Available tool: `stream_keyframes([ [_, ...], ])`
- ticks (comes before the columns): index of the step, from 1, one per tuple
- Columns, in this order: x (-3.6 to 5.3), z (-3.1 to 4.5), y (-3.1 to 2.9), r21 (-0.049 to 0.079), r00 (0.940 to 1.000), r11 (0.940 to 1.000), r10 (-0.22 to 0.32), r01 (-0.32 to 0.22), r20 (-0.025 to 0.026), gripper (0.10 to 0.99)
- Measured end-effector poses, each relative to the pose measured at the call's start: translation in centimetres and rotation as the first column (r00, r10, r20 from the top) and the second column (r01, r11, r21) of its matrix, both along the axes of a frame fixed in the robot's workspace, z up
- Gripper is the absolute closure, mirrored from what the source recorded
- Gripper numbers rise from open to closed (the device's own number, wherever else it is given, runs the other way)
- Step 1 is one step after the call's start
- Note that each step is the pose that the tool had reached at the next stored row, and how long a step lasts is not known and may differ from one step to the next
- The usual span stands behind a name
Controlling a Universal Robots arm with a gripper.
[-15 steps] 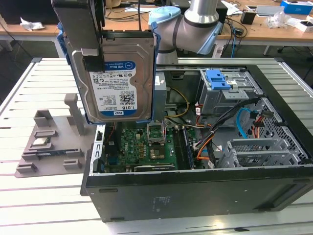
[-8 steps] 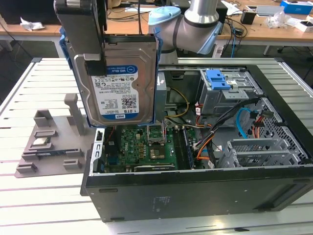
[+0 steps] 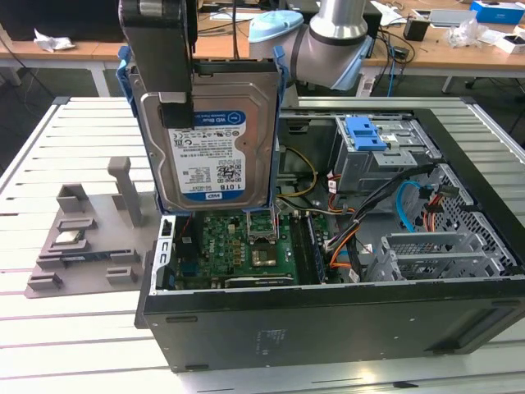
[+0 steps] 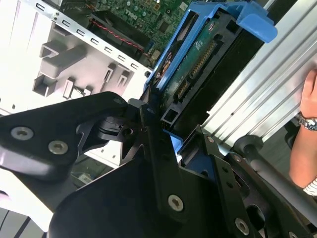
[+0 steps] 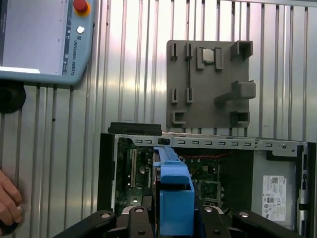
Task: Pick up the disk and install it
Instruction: 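Pick up the disk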
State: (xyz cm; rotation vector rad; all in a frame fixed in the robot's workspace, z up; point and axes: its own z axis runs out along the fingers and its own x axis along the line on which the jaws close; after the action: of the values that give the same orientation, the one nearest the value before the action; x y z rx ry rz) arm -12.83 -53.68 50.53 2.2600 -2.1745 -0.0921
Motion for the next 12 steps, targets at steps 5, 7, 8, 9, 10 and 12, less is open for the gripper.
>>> stream_keyframes([
  [5, 0.36, -0.03, 0.0, 0.0, 1.0, 1.0, 0.0, 0.0, -0.0001, 0.718],
  [7, 0.49, -0.04, 0.0, 0.0, 1.0, 1.0, 0.0, 0.0, -0.0001, 0.718],
  [8, 0.57, -0.06, 0.0, 0.0, 1.0, 1.0, 0.0, 0.0, 0.0, 0.718],
  [9, 0.61, -0.07, 0.0, 0.0, 1.0, 1.0, 0.0, 0.0, 0.0, 0.718],
  [10, 0.66, -0.07, 0.0, 0.0, 1.0, 1.0, 0.0, 0.0, -0.0001, 0.718],
  [12, 0.82, -0.09, 0.0, 0.0, 1.0, 1.0, 0.0, 0.0, -0.0001, 0.718],
])
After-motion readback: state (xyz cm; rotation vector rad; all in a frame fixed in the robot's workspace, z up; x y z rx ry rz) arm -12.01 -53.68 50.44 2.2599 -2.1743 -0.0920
